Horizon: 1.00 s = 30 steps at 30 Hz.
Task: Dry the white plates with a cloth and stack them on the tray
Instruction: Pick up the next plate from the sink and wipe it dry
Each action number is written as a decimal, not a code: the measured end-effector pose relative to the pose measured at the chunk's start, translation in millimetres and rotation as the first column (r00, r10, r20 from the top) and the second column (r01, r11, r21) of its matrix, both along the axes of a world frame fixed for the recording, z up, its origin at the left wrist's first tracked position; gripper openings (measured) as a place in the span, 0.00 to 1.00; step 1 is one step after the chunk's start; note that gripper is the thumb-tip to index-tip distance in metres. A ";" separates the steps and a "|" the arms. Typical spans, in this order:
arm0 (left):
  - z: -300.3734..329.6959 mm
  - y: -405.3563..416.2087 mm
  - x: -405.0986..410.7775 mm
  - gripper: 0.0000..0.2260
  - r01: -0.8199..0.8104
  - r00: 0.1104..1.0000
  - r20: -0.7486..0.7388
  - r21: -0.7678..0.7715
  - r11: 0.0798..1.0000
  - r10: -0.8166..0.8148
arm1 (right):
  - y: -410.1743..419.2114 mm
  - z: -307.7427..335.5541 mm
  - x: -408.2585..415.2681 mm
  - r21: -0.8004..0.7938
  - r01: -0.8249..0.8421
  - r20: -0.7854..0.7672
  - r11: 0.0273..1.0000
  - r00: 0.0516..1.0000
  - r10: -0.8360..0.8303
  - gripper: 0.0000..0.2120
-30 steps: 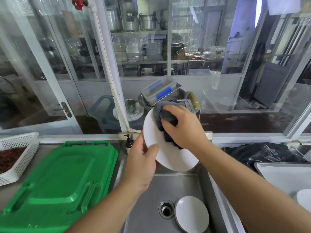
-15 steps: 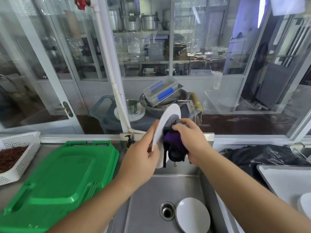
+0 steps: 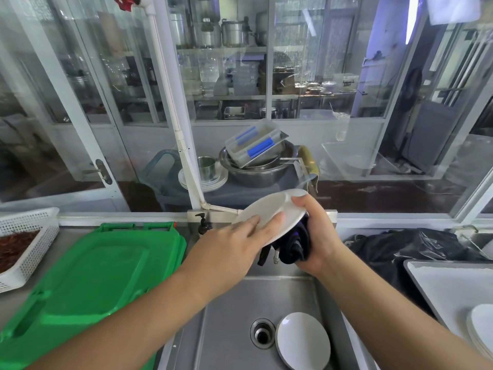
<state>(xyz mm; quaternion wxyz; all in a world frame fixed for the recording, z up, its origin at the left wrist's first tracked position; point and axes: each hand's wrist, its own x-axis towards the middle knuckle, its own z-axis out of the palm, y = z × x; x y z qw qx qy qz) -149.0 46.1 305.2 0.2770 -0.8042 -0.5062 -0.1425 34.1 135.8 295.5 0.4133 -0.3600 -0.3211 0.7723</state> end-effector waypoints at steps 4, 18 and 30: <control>-7.3 0.3 2.8 0.37 0.012 1.000 0.027 0.045 0.999 -0.013 | -3.4 -7.9 -0.4 0.015 0.026 -0.054 1.000 0.998 -0.025 0.21; -8.4 16.0 -19.8 0.25 0.050 0.755 0.653 -0.140 0.989 0.055 | 2.1 -21.2 13.5 -0.016 0.064 -0.091 0.998 0.994 -0.065 0.53; -4.0 26.9 -2.5 0.22 0.639 -0.688 0.396 -0.066 0.766 0.608 | 6.7 -27.4 15.2 0.042 0.053 -0.249 0.998 0.968 -0.041 0.24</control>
